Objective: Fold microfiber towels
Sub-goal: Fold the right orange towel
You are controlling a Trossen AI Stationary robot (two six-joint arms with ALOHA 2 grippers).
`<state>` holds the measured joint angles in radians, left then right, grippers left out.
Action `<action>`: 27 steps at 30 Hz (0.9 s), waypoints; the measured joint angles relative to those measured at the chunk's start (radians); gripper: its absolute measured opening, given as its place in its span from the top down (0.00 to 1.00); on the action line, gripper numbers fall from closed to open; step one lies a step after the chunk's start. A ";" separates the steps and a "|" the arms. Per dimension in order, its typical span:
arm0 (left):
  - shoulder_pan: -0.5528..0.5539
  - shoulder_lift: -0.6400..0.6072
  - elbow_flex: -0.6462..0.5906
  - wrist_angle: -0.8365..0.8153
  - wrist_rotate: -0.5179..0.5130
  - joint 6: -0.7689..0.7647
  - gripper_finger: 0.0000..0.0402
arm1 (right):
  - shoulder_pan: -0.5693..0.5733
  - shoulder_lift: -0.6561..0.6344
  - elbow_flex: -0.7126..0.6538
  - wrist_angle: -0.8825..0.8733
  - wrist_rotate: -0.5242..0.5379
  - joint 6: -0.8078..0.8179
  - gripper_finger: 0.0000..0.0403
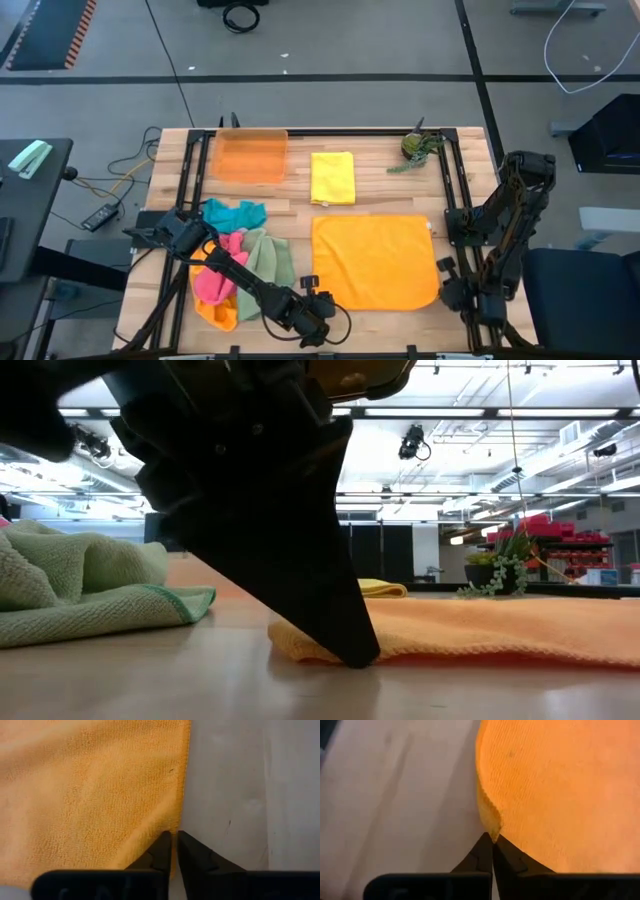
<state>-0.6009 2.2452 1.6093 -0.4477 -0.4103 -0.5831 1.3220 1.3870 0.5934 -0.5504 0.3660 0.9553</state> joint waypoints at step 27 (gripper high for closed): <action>0.015 -0.001 0.304 -0.454 0.004 0.064 0.71 | -0.069 -0.002 0.334 -0.501 -0.092 -0.018 0.99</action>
<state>-0.5862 2.2444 1.9136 -0.9015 -0.4065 -0.5188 1.2533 1.3853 0.9272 -1.0519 0.2740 0.9369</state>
